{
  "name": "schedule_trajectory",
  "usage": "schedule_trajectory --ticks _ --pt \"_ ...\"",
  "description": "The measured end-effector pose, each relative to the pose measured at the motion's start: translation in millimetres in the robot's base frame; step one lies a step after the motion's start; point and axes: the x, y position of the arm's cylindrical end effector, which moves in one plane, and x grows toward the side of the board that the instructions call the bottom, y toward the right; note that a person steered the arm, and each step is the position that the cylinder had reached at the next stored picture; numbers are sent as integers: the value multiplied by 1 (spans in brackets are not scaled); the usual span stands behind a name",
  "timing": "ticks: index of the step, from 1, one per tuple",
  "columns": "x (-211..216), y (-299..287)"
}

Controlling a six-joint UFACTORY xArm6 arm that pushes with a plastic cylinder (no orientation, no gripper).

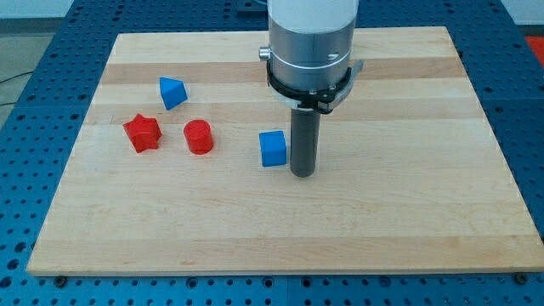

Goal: Separate the yellow blocks from the green circle

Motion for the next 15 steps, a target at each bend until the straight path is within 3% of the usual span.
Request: schedule_trajectory --ticks 5,6,7,8,9,10,12,13,14,15 --pt "-3 9" --pt "-60 94" --pt "-162 179" --pt "-227 188" --pt "-234 171" --pt "-178 129" --pt "-207 52" --pt "-193 48" --pt "-182 -45" --pt "-217 -115"
